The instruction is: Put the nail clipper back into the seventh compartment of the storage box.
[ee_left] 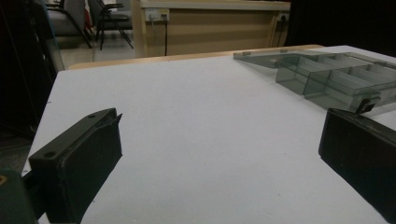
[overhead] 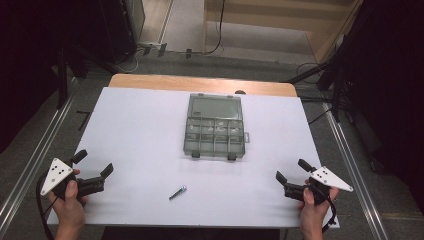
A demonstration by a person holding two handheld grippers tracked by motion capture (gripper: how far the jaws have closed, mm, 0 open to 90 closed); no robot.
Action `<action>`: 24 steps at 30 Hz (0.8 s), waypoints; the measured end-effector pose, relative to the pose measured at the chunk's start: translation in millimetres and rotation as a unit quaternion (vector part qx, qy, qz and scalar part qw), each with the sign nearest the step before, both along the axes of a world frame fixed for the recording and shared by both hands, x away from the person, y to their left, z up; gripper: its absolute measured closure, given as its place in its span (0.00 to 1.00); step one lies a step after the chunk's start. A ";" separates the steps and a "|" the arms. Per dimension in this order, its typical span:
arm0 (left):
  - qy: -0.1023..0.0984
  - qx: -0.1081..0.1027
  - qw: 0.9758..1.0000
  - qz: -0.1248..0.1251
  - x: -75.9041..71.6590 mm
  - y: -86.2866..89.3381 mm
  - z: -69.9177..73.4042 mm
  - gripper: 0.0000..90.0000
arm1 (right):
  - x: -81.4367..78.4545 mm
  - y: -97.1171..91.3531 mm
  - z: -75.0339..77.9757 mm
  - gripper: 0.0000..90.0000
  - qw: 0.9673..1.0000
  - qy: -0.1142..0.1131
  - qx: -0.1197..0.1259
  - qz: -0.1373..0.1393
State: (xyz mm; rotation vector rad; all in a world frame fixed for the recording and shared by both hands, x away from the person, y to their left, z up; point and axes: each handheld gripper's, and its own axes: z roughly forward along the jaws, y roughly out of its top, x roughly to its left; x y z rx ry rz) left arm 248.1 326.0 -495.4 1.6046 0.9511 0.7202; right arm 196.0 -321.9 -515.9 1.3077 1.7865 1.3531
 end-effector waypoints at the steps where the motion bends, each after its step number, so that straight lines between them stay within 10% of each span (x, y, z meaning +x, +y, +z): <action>1: 0.000 -0.001 1.000 0.001 -0.1 0.1 -0.1 0.00 | 0.6 0.8 0.8 0.03 1.000 0.000 -0.001 0.003; 24: 0.002 0.008 0.999 0.033 0.2 -1.7 -0.3 0.00 | 30.4 45.0 37.3 0.05 0.993 0.004 -0.029 0.115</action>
